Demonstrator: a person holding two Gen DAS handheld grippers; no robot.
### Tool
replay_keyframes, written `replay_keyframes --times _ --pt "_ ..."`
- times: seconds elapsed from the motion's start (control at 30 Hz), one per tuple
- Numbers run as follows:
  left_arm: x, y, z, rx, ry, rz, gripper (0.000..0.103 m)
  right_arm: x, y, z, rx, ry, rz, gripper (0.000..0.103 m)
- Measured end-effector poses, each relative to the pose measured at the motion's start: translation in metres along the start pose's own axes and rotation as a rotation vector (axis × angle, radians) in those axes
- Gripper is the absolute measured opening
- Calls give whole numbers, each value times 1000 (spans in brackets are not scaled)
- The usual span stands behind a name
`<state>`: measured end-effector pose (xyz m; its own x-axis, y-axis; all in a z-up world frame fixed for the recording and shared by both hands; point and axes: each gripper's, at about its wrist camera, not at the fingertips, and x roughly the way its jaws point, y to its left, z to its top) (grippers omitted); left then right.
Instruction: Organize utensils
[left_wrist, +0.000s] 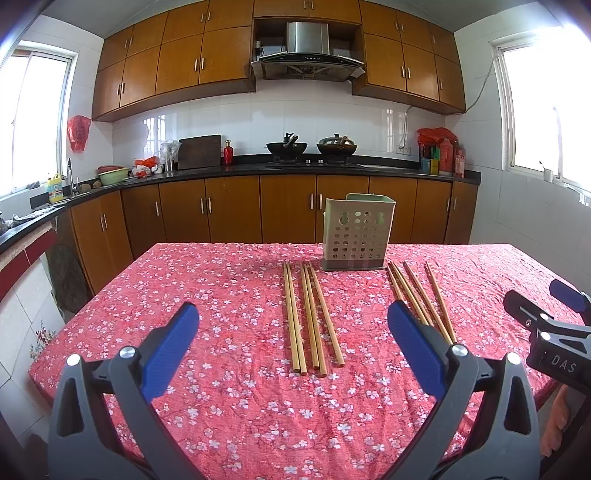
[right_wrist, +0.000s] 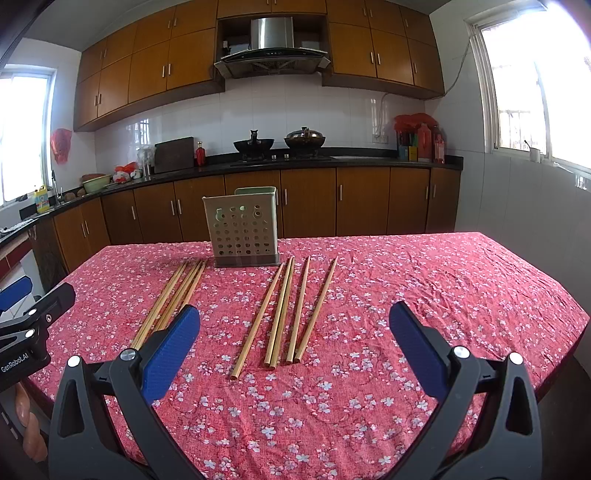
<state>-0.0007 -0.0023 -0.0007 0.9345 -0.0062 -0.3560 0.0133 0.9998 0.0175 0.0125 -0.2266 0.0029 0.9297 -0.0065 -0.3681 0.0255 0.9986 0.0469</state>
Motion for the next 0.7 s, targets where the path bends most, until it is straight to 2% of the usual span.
replay_keyframes --times 0.7 --pt "2 2 -2 -2 3 1 99 2 -1 -2 3 3 1 101"
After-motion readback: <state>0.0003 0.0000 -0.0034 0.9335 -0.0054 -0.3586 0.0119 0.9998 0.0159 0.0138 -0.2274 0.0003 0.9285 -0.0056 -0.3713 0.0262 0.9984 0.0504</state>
